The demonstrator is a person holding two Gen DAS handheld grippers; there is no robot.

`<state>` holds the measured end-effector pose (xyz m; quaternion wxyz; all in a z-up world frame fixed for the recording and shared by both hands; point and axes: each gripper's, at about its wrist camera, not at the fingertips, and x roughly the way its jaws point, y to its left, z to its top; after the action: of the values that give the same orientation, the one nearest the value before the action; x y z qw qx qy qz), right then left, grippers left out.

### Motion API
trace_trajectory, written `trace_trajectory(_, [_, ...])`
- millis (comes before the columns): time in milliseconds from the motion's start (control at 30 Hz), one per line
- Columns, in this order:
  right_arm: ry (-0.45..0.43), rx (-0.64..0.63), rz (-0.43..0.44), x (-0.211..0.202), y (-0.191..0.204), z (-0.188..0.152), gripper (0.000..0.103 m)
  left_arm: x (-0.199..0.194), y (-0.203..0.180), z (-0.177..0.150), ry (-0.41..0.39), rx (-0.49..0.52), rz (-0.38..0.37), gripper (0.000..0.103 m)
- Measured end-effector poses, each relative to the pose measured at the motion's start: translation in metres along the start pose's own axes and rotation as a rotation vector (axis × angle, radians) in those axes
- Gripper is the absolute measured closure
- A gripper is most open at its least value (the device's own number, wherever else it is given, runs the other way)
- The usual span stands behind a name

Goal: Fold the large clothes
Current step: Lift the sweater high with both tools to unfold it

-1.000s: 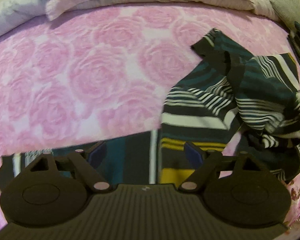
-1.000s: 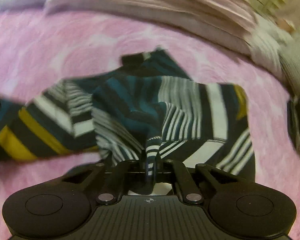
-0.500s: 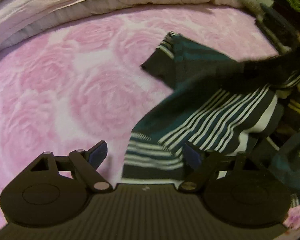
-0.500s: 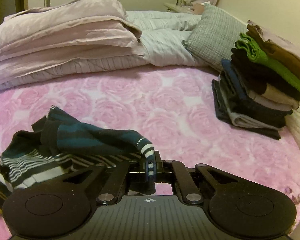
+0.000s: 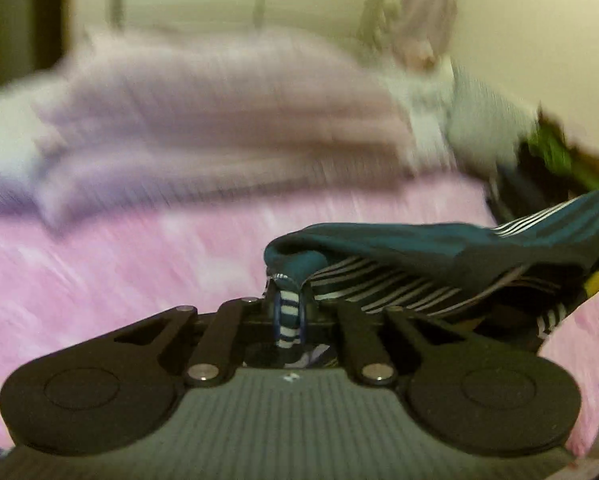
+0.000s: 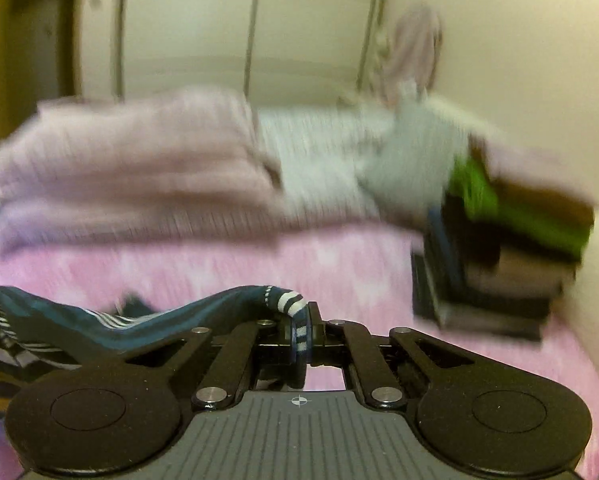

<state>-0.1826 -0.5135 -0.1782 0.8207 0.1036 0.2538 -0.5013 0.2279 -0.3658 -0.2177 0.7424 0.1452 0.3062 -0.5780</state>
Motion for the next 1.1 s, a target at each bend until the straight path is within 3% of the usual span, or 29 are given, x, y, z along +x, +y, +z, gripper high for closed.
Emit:
trace_trajectory(167, [-0.206,-0.050,0.116,-0.079,-0.020,0.049,0.103,-0.124,-0.020,0.041,-0.250,0.039,0.144,0.099])
trace_trajectory(267, [-0.293,-0.125,0.183,-0.124,-0.028,0.060,0.103,-0.189,-0.035,0.047,-0.344,0.053,0.203,0.099])
trace_trajectory(500, [-0.380,-0.212,0.351,-0.211,-0.041,0.054,0.103,-0.311,-0.076,0.022,-0.482,0.054,0.332,0.099])
trace_trajectory(667, [-0.438,-0.232,0.430,-0.251,-0.050,0.064,0.103,-0.367,-0.099,0.027,-0.561,0.074,0.381,0.099])
trace_trajectory(800, [-0.477,-0.227,0.451,-0.262,-0.048,0.083,0.103,-0.377,-0.108,0.052,-0.580,0.146,0.412,0.099])
trace_trajectory(933, [-0.461,-0.237,0.435,-0.243,-0.034,0.108,0.103,-0.346,-0.092,0.079,-0.514,0.150,0.398,0.098])
trace_trajectory(1033, [-0.371,-0.243,0.402,-0.199,-0.013,0.127,0.103,-0.293,-0.065,0.100,-0.418,0.119,0.368,0.098])
trace_trajectory(1100, [-0.272,-0.232,0.368,-0.147,0.009,0.138,0.103,-0.233,-0.040,0.116,-0.317,0.080,0.338,0.097])
